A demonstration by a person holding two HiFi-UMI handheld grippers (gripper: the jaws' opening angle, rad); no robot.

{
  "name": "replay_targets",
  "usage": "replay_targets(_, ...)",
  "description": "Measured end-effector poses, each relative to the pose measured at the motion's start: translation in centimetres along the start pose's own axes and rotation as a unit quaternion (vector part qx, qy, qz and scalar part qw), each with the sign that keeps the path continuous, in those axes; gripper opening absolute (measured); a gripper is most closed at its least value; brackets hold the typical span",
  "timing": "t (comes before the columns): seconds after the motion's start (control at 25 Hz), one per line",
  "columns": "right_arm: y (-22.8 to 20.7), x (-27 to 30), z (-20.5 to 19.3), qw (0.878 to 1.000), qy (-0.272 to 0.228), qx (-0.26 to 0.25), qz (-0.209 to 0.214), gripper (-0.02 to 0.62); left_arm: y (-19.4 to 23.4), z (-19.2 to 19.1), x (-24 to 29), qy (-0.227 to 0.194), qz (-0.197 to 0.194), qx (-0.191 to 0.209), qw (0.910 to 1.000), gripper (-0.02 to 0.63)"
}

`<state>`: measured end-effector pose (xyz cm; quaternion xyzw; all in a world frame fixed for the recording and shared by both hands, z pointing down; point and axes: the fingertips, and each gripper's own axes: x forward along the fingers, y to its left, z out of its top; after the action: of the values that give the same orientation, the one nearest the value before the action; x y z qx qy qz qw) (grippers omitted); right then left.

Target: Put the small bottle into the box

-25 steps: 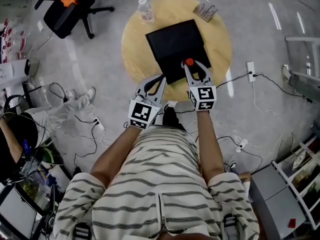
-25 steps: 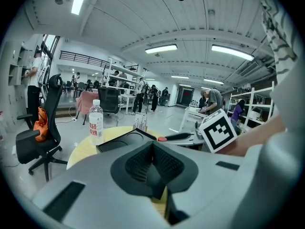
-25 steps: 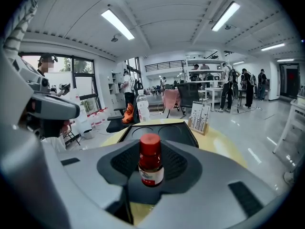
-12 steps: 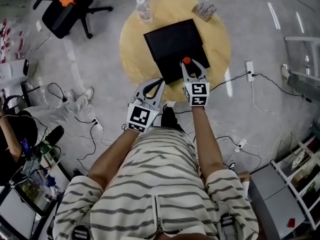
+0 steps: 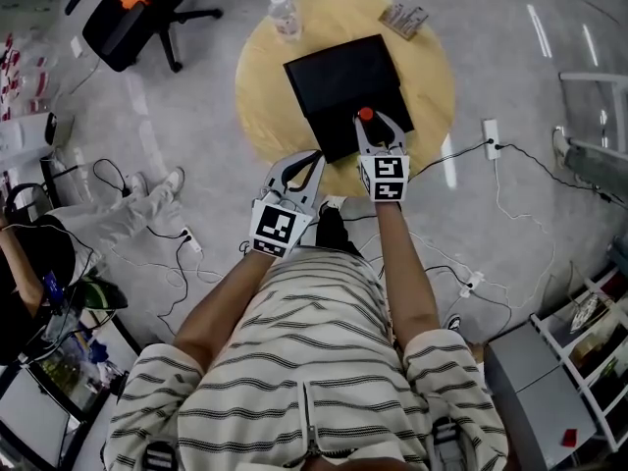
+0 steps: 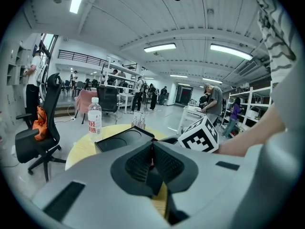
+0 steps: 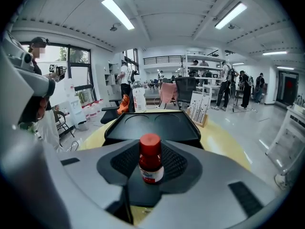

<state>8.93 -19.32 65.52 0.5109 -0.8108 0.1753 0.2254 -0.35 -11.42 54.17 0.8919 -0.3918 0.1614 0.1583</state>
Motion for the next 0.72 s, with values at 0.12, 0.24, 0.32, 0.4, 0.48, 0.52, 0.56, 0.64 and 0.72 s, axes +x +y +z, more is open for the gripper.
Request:
replay_targets(0.12, 0.0, 0.1, -0.2, 1.000, 0.003, -0.001, 0.001, 0.150, 0.2, 0.1, 0.0, -0.002, 0.003, -0.002, 1.0000, 0.021)
replay_targets(0.24, 0.1, 0.4, -0.4, 1.000, 0.006, -0.002, 0.003, 0.152, 0.4, -0.1, 0.1, 0.000, 0.005, 0.000, 1.0000, 0.021)
replay_targets(0.32, 0.1, 0.5, -0.3, 1.000, 0.008, -0.005, 0.004, 0.152, 0.6, -0.2, 0.1, 0.001, 0.007, -0.001, 1.0000, 0.021)
replay_targets(0.4, 0.1, 0.6, -0.3, 1.000, 0.013, -0.008, 0.002, 0.152, 0.8, -0.1, 0.0, 0.001, 0.009, -0.001, 1.0000, 0.021)
replay_targets(0.48, 0.2, 0.5, -0.5, 1.000, 0.017, -0.007, 0.000, 0.153, 0.9, -0.2, -0.1, 0.001, 0.011, -0.001, 0.9999, 0.021)
replay_targets(0.52, 0.3, 0.5, -0.6, 1.000, 0.019, -0.007, -0.001, 0.153, 1.0, -0.3, -0.1, 0.002, 0.011, -0.001, 0.9999, 0.021)
replay_targets(0.56, 0.3, 0.4, -0.7, 1.000, 0.021, -0.007, -0.001, 0.155, 1.0, -0.3, -0.1, 0.003, 0.011, -0.001, 0.9999, 0.021)
replay_targets(0.64, 0.3, 0.2, -1.0, 1.000, 0.024, -0.008, -0.002, 0.155, 0.9, -0.5, -0.1, 0.004, 0.011, -0.001, 0.9999, 0.021)
replay_targets(0.72, 0.2, 0.1, -1.1, 1.000, 0.027, -0.007, -0.004, 0.155, 0.7, -0.6, 0.0, 0.005, 0.011, -0.002, 0.9999, 0.021)
